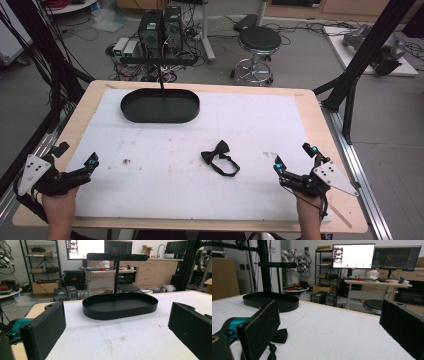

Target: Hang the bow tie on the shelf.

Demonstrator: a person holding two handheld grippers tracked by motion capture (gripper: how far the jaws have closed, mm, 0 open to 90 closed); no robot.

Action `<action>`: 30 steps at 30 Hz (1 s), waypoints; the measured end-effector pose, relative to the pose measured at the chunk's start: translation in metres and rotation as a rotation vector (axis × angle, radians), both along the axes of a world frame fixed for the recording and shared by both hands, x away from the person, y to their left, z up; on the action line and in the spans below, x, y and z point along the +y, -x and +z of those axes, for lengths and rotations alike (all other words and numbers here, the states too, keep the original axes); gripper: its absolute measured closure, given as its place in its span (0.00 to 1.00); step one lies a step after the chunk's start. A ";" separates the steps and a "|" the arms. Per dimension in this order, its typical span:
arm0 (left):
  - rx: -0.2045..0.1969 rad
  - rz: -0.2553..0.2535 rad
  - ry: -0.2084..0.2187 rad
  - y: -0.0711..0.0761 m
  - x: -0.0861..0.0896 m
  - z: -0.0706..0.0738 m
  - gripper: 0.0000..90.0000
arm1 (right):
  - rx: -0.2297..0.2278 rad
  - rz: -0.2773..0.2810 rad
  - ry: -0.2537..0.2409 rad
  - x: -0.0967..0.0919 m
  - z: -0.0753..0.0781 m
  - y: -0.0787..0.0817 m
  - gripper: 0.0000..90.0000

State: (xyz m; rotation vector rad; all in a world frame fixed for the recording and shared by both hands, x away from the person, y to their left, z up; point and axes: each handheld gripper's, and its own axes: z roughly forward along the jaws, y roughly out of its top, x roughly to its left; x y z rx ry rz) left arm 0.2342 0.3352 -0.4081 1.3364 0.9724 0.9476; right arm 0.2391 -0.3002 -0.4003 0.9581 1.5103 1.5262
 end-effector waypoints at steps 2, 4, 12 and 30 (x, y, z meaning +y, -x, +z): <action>0.000 0.000 0.004 -0.001 -0.001 -0.001 0.02 | 0.005 0.009 0.006 0.001 0.000 0.000 0.03; 0.002 0.000 -0.002 -0.001 -0.002 -0.001 0.02 | 0.008 0.019 0.010 0.002 -0.001 0.000 0.03; -0.005 -0.013 -0.027 -0.001 -0.006 0.002 0.02 | 0.014 0.044 0.022 0.007 0.000 -0.001 0.03; -0.004 -0.016 -0.018 -0.001 -0.004 0.004 0.02 | 0.222 0.322 0.209 0.053 0.000 -0.037 0.03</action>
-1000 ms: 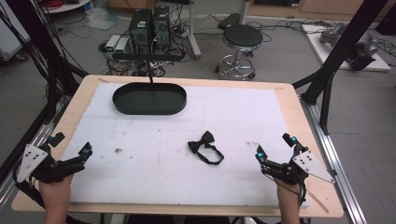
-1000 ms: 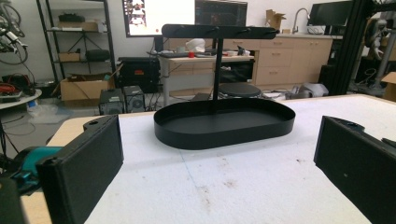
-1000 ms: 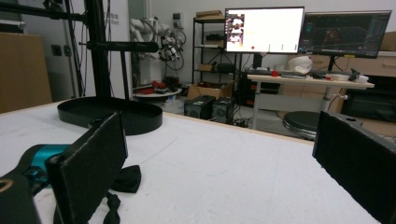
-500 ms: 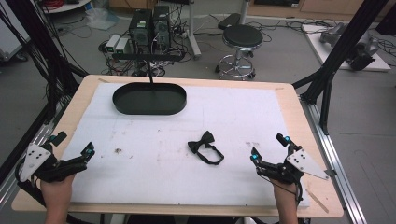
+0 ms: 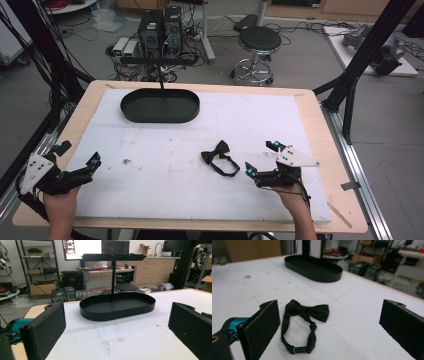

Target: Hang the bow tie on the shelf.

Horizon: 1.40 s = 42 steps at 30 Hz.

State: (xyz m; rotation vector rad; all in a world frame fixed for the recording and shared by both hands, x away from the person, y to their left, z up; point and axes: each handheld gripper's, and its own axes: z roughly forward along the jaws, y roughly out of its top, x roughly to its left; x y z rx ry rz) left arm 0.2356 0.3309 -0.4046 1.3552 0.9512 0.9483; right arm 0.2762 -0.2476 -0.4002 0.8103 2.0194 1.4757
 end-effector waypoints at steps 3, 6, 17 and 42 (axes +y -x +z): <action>0.000 0.002 0.003 0.000 0.000 0.000 0.02 | 0.067 0.031 0.033 0.011 0.000 -0.012 0.03; 0.002 0.001 0.004 0.000 0.000 0.000 0.02 | 0.112 0.036 0.072 0.022 -0.001 -0.022 0.03; 0.007 0.003 0.008 -0.001 0.002 -0.001 0.02 | 0.208 0.029 0.185 0.057 -0.019 -0.047 0.07; 0.014 0.009 0.021 -0.001 0.006 -0.003 0.02 | 0.263 0.063 0.382 0.089 -0.042 -0.057 0.73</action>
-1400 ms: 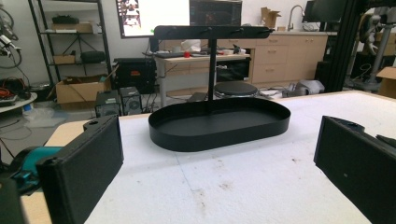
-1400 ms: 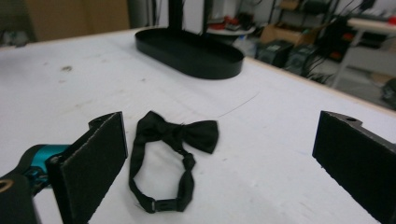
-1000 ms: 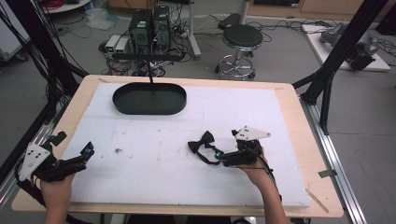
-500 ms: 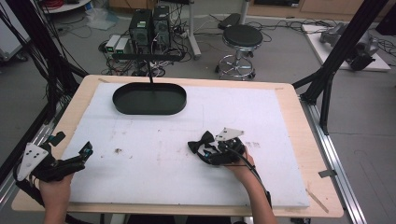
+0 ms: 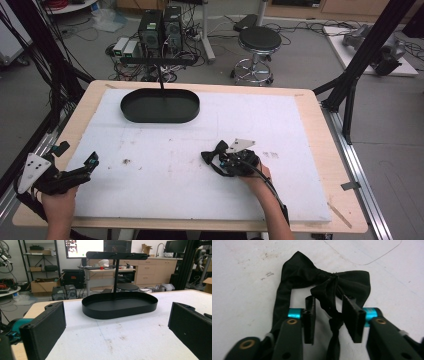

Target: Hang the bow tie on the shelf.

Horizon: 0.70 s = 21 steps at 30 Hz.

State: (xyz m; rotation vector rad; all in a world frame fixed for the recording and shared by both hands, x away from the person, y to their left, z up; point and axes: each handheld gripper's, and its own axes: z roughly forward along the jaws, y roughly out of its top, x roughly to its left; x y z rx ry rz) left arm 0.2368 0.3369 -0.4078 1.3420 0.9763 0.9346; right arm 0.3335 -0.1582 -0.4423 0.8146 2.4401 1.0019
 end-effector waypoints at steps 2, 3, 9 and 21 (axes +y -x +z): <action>0.001 0.000 -0.001 0.000 0.000 0.000 0.02 | -0.011 0.004 0.008 0.000 0.001 0.000 0.81; 0.001 0.000 -0.001 0.000 0.000 0.000 0.02 | -0.015 0.001 0.011 0.000 0.001 0.002 0.85; 0.003 0.000 0.003 0.000 0.001 -0.001 0.02 | -0.115 -0.006 0.035 0.002 0.008 0.008 0.90; 0.001 0.001 0.011 0.000 0.001 -0.001 0.02 | -0.331 -0.058 -0.092 -0.009 0.039 0.016 0.90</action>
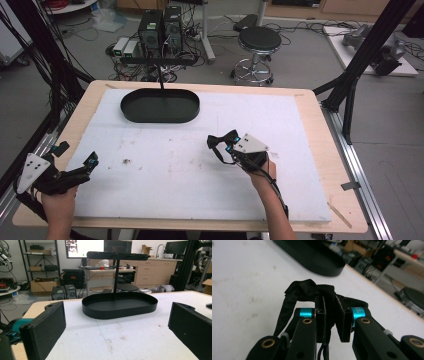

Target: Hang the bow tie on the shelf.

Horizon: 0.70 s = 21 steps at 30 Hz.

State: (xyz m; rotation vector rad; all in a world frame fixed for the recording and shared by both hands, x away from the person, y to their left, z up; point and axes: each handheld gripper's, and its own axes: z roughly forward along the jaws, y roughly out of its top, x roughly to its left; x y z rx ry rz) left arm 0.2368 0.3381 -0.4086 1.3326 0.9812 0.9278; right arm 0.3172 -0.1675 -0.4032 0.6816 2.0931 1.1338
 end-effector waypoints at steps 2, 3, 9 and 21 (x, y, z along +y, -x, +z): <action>0.001 0.000 0.001 0.000 0.000 0.000 0.02 | -0.016 -0.002 -0.014 0.000 0.004 0.000 0.90; 0.000 0.000 0.001 0.000 0.000 0.000 0.02 | -0.060 -0.007 -0.037 0.003 0.014 -0.001 0.90; -0.001 0.001 0.006 0.000 0.001 0.000 0.02 | -0.147 -0.012 -0.107 0.016 0.043 -0.012 0.90; -0.009 0.000 0.018 0.000 0.003 -0.001 0.02 | -0.322 -0.052 -0.175 0.047 0.085 -0.039 0.90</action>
